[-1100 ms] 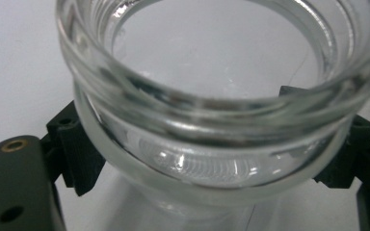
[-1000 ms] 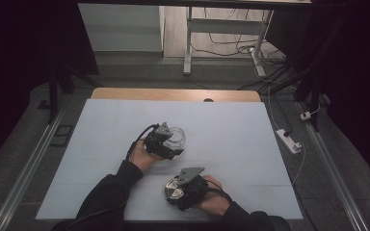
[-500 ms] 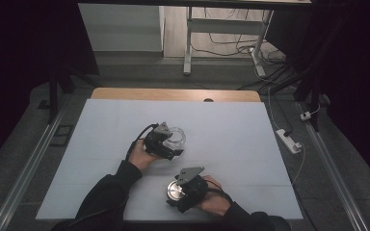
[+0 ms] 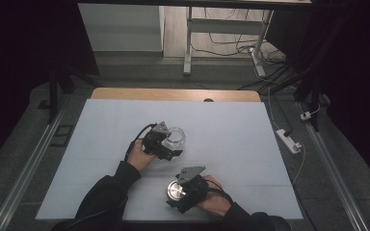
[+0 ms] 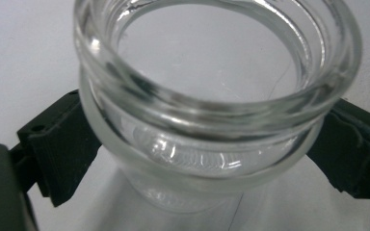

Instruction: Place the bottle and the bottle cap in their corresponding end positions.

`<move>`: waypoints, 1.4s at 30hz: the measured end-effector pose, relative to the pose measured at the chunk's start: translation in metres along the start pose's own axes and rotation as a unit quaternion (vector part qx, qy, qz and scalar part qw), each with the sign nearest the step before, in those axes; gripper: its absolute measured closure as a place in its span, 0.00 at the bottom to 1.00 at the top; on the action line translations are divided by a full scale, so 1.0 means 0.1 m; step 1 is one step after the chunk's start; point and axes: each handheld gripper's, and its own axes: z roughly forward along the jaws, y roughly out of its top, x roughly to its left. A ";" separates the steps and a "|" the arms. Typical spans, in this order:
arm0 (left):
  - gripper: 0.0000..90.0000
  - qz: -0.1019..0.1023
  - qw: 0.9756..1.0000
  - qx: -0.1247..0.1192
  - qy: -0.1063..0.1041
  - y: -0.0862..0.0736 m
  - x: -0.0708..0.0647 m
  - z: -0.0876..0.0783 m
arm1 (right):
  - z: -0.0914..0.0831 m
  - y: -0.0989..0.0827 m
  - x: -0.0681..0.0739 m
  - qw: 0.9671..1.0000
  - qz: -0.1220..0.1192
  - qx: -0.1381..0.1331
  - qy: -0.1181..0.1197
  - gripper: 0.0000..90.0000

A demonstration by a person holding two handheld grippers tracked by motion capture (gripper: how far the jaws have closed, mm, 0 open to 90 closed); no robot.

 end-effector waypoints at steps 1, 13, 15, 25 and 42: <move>0.06 -0.001 1.000 0.000 -0.001 0.00 0.00 0.00 | 0.00 0.00 0.00 1.000 0.000 0.002 0.000 0.07; 0.08 0.022 0.998 0.050 0.022 -0.01 -0.06 0.07 | 0.03 -0.01 0.01 1.000 0.002 0.023 -0.005 0.07; 0.08 0.033 0.997 0.060 0.031 -0.01 -0.08 0.09 | 0.03 -0.01 0.01 1.000 0.003 0.024 -0.005 0.07; 0.08 0.045 0.995 0.072 0.043 0.00 -0.11 0.08 | 0.03 -0.01 0.01 1.000 0.004 0.024 -0.005 0.07; 0.08 0.005 1.000 0.018 0.014 0.01 -0.06 -0.16 | -0.21 0.04 -0.06 0.998 0.041 -0.046 -0.012 0.07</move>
